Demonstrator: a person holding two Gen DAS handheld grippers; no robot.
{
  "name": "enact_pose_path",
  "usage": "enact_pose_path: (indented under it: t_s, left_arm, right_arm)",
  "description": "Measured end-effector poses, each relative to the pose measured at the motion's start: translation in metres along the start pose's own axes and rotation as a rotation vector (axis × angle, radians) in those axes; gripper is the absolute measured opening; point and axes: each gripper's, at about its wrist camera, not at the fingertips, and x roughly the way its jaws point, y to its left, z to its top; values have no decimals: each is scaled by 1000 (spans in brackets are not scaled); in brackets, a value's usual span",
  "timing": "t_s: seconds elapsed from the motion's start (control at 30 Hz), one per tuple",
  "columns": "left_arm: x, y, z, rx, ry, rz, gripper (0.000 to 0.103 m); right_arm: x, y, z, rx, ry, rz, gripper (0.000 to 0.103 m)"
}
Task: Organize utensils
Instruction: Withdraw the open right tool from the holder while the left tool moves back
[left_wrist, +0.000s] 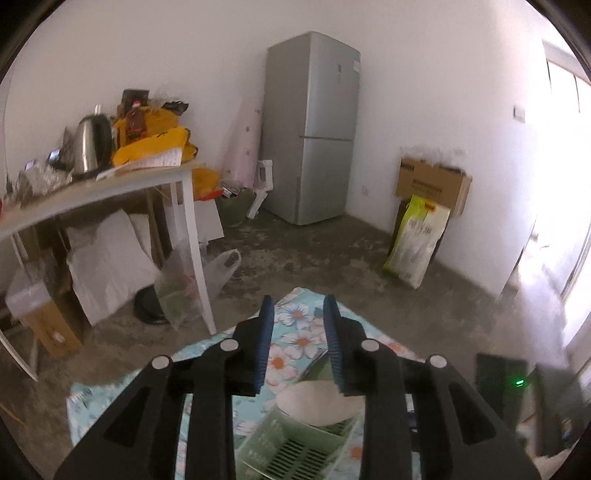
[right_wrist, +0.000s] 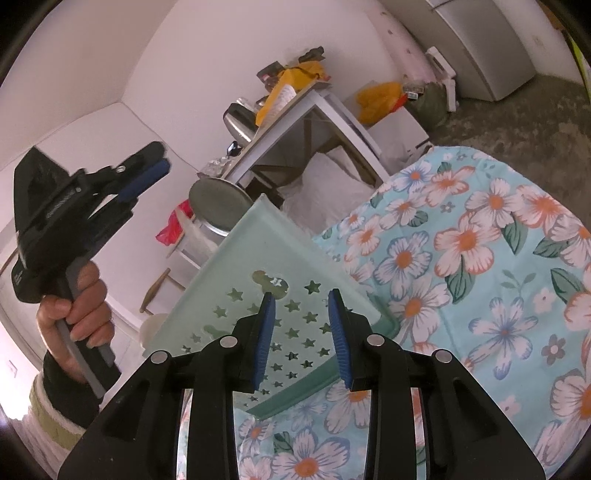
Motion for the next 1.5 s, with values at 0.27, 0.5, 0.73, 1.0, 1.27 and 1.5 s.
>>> enact_pose_path:
  t_s: [0.27,0.5,0.73,1.0,1.27,1.5]
  left_arm:
    - [-64,1,-26,-105,-61,-22,38]
    - [-129,-15,-88,-120,-57,49,57]
    - [-133,-38,-146,-77,11,151,63]
    - [-89,-45,-168,-105,38,213,62]
    - [-52,-32,-175,-148,127,241,52]
    - [-43,1,-180,-285,158,245,27]
  right_arm:
    - [-5,-3,3,39,8,21,30]
    - [-33,16,15,60,48,28,32]
    - [-45,36,50,23,81,-10,39]
    - [24,25,98,13,277,-46,35]
    - [54,30,92,-60,432,-77,25]
    - [43,39,88,-87,411,-130,19]
